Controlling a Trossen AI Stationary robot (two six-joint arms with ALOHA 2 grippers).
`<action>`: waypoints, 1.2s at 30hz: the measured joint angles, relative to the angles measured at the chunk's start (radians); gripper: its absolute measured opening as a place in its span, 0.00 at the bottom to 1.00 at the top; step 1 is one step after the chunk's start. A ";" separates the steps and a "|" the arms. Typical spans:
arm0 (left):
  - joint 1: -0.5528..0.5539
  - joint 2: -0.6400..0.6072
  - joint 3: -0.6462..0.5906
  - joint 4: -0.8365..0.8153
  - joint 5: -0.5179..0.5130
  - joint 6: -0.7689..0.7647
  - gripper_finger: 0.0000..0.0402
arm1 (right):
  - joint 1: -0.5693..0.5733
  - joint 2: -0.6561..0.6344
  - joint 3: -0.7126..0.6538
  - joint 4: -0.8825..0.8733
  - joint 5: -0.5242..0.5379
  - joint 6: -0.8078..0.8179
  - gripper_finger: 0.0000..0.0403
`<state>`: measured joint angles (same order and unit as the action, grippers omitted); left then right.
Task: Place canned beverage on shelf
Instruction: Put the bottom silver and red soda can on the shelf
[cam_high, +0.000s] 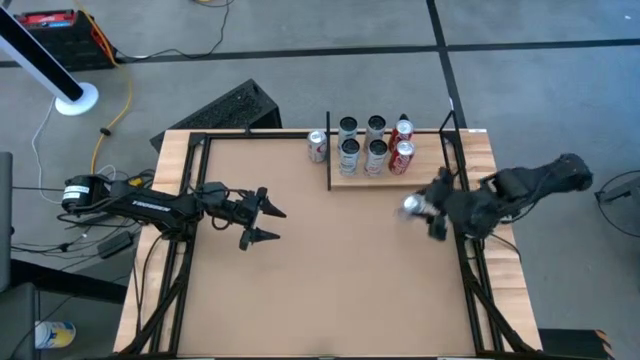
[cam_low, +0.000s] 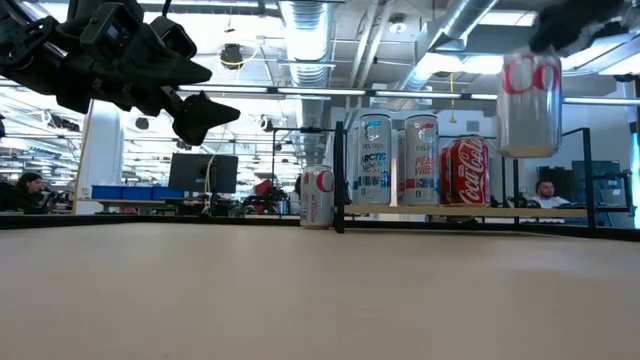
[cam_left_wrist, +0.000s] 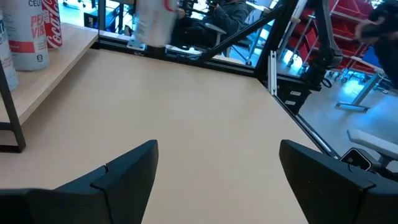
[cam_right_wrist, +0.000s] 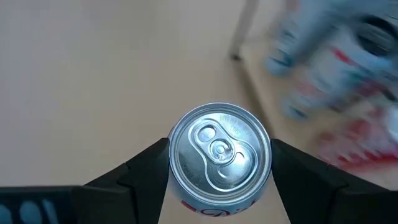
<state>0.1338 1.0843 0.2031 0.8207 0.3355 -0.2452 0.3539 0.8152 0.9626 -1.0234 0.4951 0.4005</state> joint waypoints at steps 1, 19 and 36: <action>0.000 0.000 0.000 0.000 0.000 -0.002 0.80 | -0.030 -0.031 -0.001 -0.037 0.001 -0.009 0.68; 0.000 0.000 0.000 0.000 -0.060 -0.003 0.80 | -0.622 -0.217 -0.068 -0.041 -0.084 -0.307 0.68; 0.000 0.000 0.000 0.000 -0.038 0.016 0.80 | -1.163 -0.120 -0.151 0.117 -0.369 -0.503 0.68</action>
<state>0.1338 1.0843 0.2031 0.8211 0.2971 -0.2295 -0.8096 0.6956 0.8120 -0.9065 0.1257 -0.1026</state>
